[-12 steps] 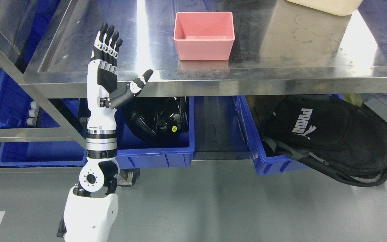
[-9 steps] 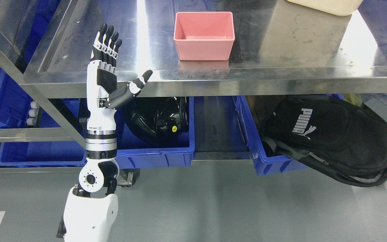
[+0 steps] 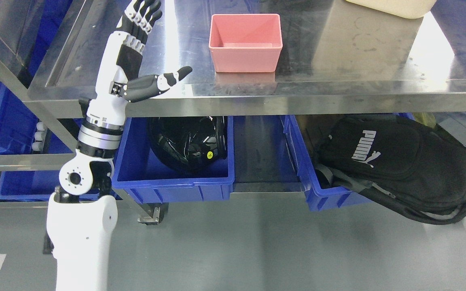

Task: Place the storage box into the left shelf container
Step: 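Raise the left hand and swing it toward the pink box on the shelf, then reach the left hand over the pink box rim and close fingers on it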

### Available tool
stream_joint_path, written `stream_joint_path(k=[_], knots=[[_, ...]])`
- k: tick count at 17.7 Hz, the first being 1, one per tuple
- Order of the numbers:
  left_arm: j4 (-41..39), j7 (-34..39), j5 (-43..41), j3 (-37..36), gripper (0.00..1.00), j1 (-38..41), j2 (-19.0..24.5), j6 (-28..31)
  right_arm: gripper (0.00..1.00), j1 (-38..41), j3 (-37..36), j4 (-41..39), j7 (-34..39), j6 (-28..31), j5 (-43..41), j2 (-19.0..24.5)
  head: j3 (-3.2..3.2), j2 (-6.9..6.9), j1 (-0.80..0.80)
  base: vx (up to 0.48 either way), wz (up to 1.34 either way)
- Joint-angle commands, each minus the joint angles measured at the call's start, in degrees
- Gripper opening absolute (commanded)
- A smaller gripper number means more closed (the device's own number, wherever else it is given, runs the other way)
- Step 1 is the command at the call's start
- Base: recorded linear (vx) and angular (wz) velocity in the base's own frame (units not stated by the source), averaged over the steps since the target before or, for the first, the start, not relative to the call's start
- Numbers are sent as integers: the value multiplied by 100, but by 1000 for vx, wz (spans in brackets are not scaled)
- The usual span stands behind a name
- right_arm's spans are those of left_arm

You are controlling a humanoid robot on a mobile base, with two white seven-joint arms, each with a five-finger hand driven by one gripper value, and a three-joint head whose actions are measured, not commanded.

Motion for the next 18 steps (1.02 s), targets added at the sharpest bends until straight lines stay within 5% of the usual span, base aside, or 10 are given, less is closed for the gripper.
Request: stream_joint_path(k=[1,8,11,18], knots=[[869,-1441,-376,562,100,-1400,1284,165,100,53,-26,-100,-34,-4,9,-100,0,0,0,0,0],[1695,-2490,-1890,-1282,98,-2428,1506,374,100,53,-26,-100,-34,-4,9,-100,0,0,0,0,0],[2292,-2938,-1890,-1696,97,-3008,1103,1095,100,53,-26,-100,-34,-4,9,-100,0,0,0,0,0],[3927,-3537,-2802,-1890,97,-3686,-67,1140,100,53,-26,-100,-34,-4,9,-100,0,0,0,0,0]])
